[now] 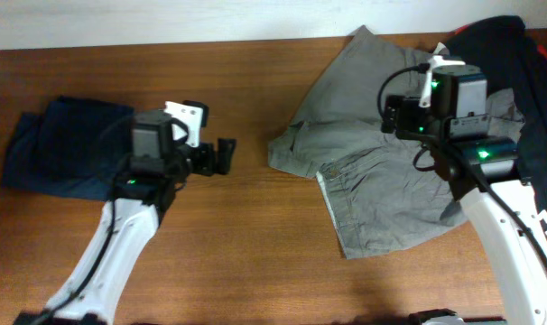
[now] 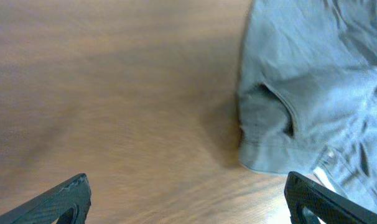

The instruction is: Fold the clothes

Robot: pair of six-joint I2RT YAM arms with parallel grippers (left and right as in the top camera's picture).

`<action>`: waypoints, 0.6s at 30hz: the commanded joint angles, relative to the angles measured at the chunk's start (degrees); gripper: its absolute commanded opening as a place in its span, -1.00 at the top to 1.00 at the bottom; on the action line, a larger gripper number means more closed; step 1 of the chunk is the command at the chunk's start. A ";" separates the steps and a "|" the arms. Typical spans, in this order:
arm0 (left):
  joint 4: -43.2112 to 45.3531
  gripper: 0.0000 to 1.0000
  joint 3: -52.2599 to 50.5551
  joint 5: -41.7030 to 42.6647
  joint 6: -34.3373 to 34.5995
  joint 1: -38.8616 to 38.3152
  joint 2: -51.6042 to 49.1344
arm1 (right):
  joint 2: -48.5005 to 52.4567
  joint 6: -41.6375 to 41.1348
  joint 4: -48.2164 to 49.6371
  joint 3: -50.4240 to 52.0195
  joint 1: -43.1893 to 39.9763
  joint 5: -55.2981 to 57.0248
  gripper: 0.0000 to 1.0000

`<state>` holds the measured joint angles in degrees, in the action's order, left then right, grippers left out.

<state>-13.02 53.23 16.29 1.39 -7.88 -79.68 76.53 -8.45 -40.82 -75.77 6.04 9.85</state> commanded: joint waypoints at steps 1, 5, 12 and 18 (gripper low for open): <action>4.92 -0.99 0.83 2.29 10.78 -4.55 -8.31 | -0.85 -1.14 -3.50 -0.74 -3.04 0.70 -0.98; 15.13 -0.98 0.83 9.05 11.34 -7.87 -16.83 | -0.85 -1.55 -4.81 -0.74 -3.50 0.72 -0.98; 22.10 -0.89 0.83 11.15 17.25 -11.04 -25.59 | -0.85 -1.55 -5.55 -0.74 -3.50 0.72 -0.98; 22.64 -0.31 0.83 11.13 17.25 -12.85 -27.19 | -0.85 -1.55 -5.79 -0.74 -3.50 0.72 -0.98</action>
<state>9.21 53.54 26.13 17.91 -19.68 -105.75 76.44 -9.28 -46.37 -75.81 2.96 9.82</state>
